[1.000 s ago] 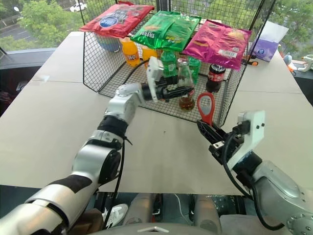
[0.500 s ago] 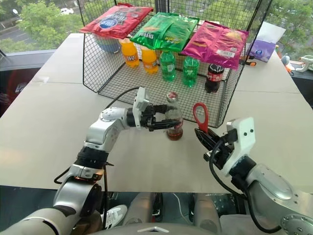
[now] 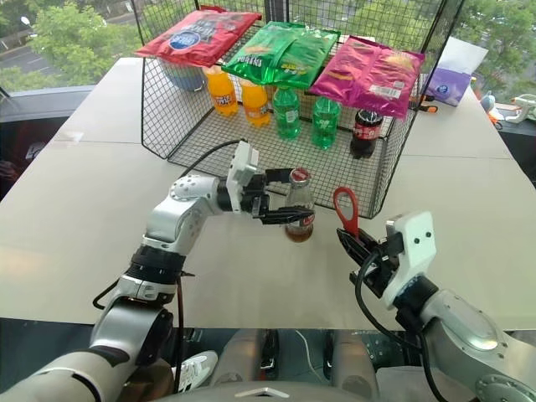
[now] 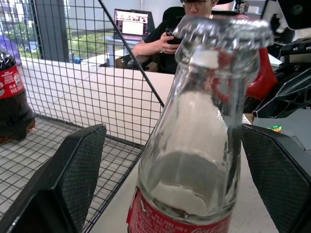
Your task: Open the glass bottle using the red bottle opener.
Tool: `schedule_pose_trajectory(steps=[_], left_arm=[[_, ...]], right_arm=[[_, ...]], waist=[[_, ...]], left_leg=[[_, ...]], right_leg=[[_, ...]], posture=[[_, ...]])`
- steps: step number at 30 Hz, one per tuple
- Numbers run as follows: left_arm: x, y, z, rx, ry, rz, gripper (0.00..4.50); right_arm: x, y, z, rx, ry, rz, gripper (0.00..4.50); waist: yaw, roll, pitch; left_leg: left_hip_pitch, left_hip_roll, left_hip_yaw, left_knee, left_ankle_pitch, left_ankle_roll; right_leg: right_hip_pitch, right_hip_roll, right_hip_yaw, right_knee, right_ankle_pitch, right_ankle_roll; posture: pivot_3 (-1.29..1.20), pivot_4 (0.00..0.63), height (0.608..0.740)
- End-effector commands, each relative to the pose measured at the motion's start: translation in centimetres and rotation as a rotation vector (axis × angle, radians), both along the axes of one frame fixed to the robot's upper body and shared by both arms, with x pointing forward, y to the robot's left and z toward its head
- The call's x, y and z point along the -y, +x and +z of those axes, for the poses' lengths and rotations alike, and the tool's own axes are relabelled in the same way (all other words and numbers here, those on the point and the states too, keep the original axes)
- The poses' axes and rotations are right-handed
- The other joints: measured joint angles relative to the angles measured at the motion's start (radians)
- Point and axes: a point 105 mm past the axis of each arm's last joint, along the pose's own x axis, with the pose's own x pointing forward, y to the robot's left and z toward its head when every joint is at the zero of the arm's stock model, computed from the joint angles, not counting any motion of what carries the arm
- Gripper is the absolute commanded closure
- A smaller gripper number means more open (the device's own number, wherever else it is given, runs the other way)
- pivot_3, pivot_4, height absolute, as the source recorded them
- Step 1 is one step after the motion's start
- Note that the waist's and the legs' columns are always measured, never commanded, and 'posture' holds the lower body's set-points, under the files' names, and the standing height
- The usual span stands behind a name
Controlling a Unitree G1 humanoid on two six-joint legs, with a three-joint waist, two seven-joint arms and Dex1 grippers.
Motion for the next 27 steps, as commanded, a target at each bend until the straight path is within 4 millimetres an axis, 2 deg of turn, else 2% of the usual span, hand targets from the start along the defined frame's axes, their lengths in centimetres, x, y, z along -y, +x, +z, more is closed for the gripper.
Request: schedule_pose_trajectory(steps=[1,3,5,12,17,22,27], left_arm=[[0.5,-0.8,0.5,0.038,0.016,-0.069,0.25],[0.6,-0.9,0.2,0.034,0.027,-0.080,0.83],[0.5,-1.0,-0.1,0.032,0.033,-0.084,1.70],[0.4,-0.7,-0.6,0.036,0.033,-0.082,1.70],[0.7,-0.3,-0.3,0.046,0.025,-0.076,1.70],[1.6,-0.2,0.6,0.049,0.008,-0.078,1.70],[1.8,0.2,1.4,0.047,-0.003,-0.073,1.70]], right_arm=[[0.1,0.2,1.2,0.067,-0.016,-0.002,4.50],[0.1,0.4,1.7,0.101,-0.034,-0.008,4.50],[0.1,0.6,2.3,0.140,-0.068,-0.010,4.50],[-0.9,1.3,3.8,0.298,-0.234,0.028,4.50],[-1.4,2.7,3.9,0.419,-0.443,0.015,4.50],[-0.3,4.9,4.1,0.612,-0.744,-0.055,4.50],[-0.5,5.0,3.2,0.725,-0.881,-0.043,4.50]], waist=[[0.000,0.000,0.000],[0.000,0.000,0.000],[0.000,0.000,0.000],[0.000,0.000,0.000],[0.000,0.001,0.000],[0.001,0.001,0.000],[-0.001,0.001,0.000]], left_leg=[[0.000,0.000,0.000,0.000,0.000,0.000],[0.000,0.000,0.000,0.000,0.000,0.000],[0.000,0.000,0.000,0.000,0.000,0.000],[0.000,0.000,0.000,0.000,0.000,0.000],[0.001,0.000,0.000,0.000,0.000,0.000],[0.001,-0.001,0.001,0.000,0.000,0.000],[0.000,-0.001,0.001,0.000,0.000,0.000]], right_leg=[[0.000,0.000,0.000,0.000,0.000,0.000],[0.000,0.000,0.000,0.000,0.000,0.000],[0.000,0.000,0.000,0.000,0.000,0.000],[0.000,0.000,0.000,0.000,0.000,0.000],[0.001,0.000,0.000,0.000,0.000,0.000],[0.001,-0.001,0.000,0.000,0.000,0.000],[-0.001,0.000,0.000,0.000,0.000,0.000]], posture=[[0.00,0.150,0.728],[0.00,0.150,0.728],[0.00,0.150,0.728],[0.00,0.150,0.728],[0.00,0.150,0.728],[0.00,0.150,0.728],[0.00,0.150,0.728]])
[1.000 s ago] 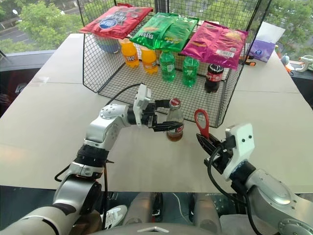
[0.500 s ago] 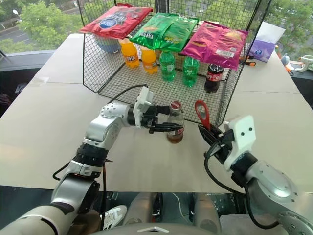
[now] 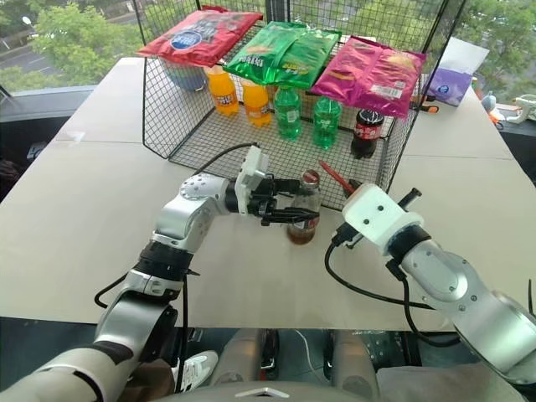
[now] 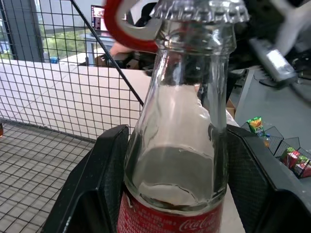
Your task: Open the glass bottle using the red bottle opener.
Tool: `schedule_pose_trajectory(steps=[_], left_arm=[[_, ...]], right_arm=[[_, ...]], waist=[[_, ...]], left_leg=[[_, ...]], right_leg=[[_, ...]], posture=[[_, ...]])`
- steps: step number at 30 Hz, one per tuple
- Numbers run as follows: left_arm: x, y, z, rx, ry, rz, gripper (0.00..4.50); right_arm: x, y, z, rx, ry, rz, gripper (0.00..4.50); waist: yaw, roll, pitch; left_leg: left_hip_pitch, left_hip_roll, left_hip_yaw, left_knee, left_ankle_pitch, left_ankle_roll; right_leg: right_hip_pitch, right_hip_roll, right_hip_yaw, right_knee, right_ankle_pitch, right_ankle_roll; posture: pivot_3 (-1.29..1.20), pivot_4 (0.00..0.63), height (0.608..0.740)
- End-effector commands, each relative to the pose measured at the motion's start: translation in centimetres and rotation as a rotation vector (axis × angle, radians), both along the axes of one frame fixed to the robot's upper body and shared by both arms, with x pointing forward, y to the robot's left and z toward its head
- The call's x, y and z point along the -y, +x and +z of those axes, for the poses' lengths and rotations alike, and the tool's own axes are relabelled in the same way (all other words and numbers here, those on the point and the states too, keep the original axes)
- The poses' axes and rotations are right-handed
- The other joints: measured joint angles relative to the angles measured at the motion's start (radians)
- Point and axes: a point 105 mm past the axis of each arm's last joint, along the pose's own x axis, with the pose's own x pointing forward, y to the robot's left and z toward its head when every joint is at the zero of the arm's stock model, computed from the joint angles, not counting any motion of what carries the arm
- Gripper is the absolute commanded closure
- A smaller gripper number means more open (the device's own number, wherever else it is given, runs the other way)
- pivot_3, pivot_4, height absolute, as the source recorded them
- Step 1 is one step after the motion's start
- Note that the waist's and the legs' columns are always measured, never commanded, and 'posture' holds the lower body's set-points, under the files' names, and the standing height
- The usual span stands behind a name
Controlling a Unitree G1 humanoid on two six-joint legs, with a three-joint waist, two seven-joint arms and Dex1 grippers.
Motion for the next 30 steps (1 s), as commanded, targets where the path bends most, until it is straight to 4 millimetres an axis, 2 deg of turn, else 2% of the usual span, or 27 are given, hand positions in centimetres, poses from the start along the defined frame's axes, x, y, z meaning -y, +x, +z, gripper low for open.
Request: schedule_pose_trajectory(steps=[1,4,8,11,20,25,30], left_arm=[[0.4,0.4,1.8,0.045,-0.026,0.007,1.70],[0.3,0.7,1.7,0.035,-0.031,0.013,1.70],[0.0,1.1,1.1,0.022,-0.029,0.019,1.70],[-0.5,1.2,0.5,0.016,-0.023,0.020,1.70],[-1.5,1.2,-0.3,0.015,-0.019,0.018,1.70],[-1.4,0.9,0.2,0.011,-0.022,0.017,1.70],[-1.2,0.8,1.1,0.006,-0.021,0.019,1.70]], right_arm=[[-0.9,-0.6,0.1,0.118,-0.083,0.045,4.50],[-1.6,-0.8,-0.4,0.157,-0.085,0.053,4.50],[-1.6,-0.9,0.0,0.206,-0.008,0.004,4.50],[-1.8,-1.0,0.1,0.240,-0.011,-0.003,4.50],[-2.6,-0.2,-3.2,0.257,-0.170,0.009,4.50],[-3.3,0.1,-4.7,0.306,-0.237,0.007,4.50],[-4.3,0.2,-4.6,0.344,-0.201,0.002,4.50]], waist=[[0.000,0.000,0.000],[0.000,0.000,0.000],[0.000,0.000,0.000],[-0.001,0.000,0.000],[-0.001,0.001,-0.001],[-0.002,0.002,-0.004],[-0.003,0.003,-0.005]], left_leg=[[0.000,0.000,0.000,0.000,0.000,0.000],[0.000,0.000,0.000,0.000,0.000,0.000],[0.001,0.000,0.000,0.001,0.000,0.000],[0.001,0.000,0.000,0.002,0.000,0.000],[0.005,0.001,0.000,0.002,0.000,-0.001],[0.005,0.001,0.000,0.002,0.000,-0.001],[0.006,0.001,0.000,0.002,0.000,-0.001]], right_leg=[[0.000,0.000,0.000,0.000,0.000,0.000],[0.000,0.001,0.000,0.001,0.000,0.000],[0.001,0.000,0.000,0.001,0.000,0.000],[0.001,0.000,0.000,0.002,0.000,0.000],[0.003,0.000,0.000,0.004,0.000,0.000],[0.004,-0.001,0.000,0.004,0.000,0.000],[0.004,-0.001,0.000,0.005,0.000,0.000]], posture=[[0.00,0.150,0.728],[0.00,0.150,0.728],[0.00,0.150,0.728],[0.00,0.150,0.728],[0.00,0.150,0.728],[0.00,0.150,0.728],[0.00,0.150,0.728]])
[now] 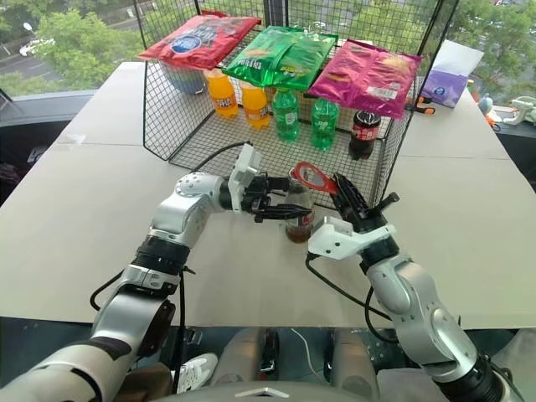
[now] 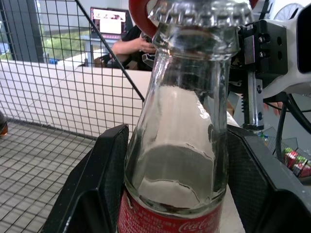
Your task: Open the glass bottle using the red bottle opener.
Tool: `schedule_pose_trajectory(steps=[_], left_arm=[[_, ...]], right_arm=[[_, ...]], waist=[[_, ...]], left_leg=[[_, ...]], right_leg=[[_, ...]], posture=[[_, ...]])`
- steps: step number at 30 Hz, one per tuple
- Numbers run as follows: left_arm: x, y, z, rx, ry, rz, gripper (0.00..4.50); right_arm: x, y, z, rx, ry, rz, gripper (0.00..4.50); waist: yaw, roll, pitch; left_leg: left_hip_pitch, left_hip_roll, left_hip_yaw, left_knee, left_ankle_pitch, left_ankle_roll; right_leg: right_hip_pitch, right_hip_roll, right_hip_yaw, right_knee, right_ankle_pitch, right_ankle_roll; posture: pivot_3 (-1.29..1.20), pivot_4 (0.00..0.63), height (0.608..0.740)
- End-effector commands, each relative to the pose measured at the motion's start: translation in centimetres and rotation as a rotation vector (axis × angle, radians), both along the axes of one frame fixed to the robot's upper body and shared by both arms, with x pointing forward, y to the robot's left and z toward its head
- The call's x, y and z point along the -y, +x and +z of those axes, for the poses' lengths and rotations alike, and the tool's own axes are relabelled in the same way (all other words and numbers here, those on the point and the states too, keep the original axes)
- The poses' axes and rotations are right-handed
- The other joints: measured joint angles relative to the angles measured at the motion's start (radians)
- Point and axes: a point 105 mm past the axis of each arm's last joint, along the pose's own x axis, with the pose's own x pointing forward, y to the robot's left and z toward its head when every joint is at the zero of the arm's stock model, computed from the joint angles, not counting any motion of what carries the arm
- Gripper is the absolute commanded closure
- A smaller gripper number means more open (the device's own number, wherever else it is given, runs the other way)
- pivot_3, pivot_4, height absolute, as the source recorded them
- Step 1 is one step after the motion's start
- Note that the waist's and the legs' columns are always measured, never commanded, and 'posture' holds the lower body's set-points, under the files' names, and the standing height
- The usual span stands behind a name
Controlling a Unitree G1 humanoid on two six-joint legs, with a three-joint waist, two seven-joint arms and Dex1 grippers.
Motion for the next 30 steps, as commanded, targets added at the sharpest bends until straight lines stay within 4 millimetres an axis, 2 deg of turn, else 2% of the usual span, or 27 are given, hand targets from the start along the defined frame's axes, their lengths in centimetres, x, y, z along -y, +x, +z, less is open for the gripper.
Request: schedule_pose_trajectory(steps=[1,9,18,25,30], left_arm=[[0.5,0.0,1.7,0.034,-0.025,0.008,1.70],[1.3,-0.2,2.3,0.028,-0.016,-0.002,1.70],[1.1,-0.2,2.0,0.035,-0.002,-0.013,1.70],[0.7,-0.5,1.3,0.052,0.028,-0.022,1.70],[1.2,-0.8,1.4,0.067,0.026,-0.027,1.70]], right_arm=[[-1.4,-0.2,-2.4,-0.074,-0.028,0.040,4.50],[-2.2,0.6,-2.7,-0.061,0.045,0.023,4.50],[-2.6,0.7,-5.5,-0.065,-0.103,0.025,4.50],[0.2,0.5,-3.8,-0.051,-0.250,-0.021,4.50],[1.4,0.4,-2.5,-0.051,-0.322,-0.018,4.50]], waist=[[0.000,0.000,0.000],[0.000,0.000,0.000],[0.000,0.002,-0.002],[0.001,0.004,-0.004],[0.002,0.004,-0.005]], left_leg=[[0.000,0.000,0.000,0.000,0.000,0.000],[0.000,0.000,0.000,0.000,0.000,0.000],[0.000,0.000,0.000,0.000,0.000,-0.001],[0.000,0.000,0.000,0.000,0.000,-0.001],[0.000,0.000,-0.001,0.000,0.000,-0.001]], right_leg=[[0.000,0.000,0.000,0.000,0.000,0.000],[0.000,0.000,0.000,0.000,0.000,0.000],[0.000,0.000,0.000,0.000,0.000,0.000],[0.000,-0.001,0.000,0.000,0.000,0.000],[0.000,0.000,0.000,0.000,0.000,0.000]], posture=[[0.00,0.150,0.728],[0.00,0.150,0.728],[0.00,0.150,0.728],[0.00,0.150,0.728],[0.00,0.150,0.728]])
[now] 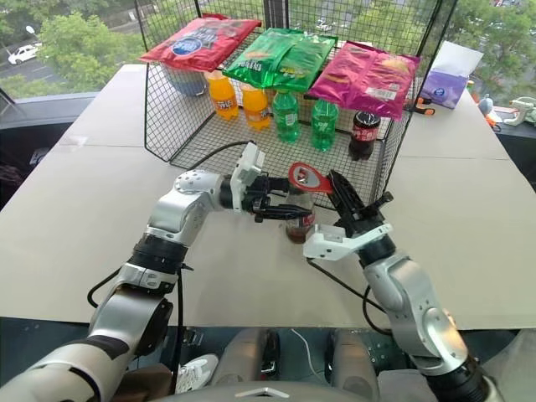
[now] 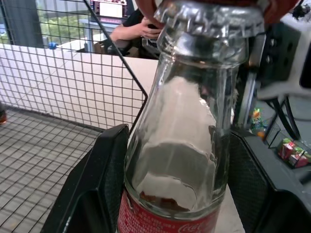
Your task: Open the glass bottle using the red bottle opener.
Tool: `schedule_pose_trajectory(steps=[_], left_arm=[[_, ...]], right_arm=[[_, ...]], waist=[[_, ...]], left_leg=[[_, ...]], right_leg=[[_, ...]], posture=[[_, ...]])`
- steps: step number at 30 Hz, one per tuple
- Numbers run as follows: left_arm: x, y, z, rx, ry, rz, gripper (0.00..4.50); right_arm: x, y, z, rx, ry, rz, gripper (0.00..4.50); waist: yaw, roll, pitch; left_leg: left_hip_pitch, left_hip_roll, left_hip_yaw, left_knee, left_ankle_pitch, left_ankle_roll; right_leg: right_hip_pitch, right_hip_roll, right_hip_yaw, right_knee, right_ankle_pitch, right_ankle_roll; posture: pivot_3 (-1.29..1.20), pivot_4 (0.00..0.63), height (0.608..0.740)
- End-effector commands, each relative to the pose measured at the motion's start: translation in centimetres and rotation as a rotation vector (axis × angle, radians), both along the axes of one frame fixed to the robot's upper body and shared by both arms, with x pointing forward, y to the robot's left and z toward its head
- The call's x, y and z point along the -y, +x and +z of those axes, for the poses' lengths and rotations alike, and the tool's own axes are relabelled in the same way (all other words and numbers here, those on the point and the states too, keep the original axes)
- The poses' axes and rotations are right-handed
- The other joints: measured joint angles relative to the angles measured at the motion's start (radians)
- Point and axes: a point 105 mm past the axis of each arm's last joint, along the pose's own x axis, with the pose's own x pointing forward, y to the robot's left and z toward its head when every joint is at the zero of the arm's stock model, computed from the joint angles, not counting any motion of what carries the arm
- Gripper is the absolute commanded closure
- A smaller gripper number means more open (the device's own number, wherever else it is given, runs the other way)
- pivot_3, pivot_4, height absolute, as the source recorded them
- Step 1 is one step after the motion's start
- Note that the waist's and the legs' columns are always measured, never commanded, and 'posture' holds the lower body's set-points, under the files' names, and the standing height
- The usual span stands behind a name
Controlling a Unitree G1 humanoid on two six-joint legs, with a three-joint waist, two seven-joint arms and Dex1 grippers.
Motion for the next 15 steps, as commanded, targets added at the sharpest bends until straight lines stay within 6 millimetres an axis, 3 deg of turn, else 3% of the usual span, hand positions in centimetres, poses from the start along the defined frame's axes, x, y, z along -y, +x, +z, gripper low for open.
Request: schedule_pose_trajectory(steps=[1,9,15], left_arm=[[1.0,-0.6,1.6,0.077,-0.024,-0.029,1.70],[1.8,-0.9,2.3,0.100,-0.024,-0.049,1.70],[2.2,-0.9,2.2,0.098,-0.034,-0.052,1.70]], right_arm=[[1.1,0.4,-2.8,-0.156,-0.139,-0.021,4.50],[2.3,0.5,-0.6,-0.135,-0.197,-0.022,4.50],[1.4,0.9,1.9,-0.089,-0.178,0.006,4.50]], waist=[[0.002,0.000,0.000],[0.002,0.000,0.000],[0.000,0.000,0.000]], left_leg=[[0.000,0.000,0.000,0.000,0.000,0.000],[-0.001,0.000,-0.001,0.000,0.000,0.000],[-0.001,0.000,-0.001,0.000,0.000,0.000]], right_leg=[[0.000,0.000,0.000,0.000,0.000,0.000],[0.000,0.000,0.000,-0.001,0.000,0.000],[0.000,0.000,-0.001,-0.001,0.000,0.000]], posture=[[0.00,0.150,0.728],[0.00,0.150,0.728],[0.00,0.150,0.728]])
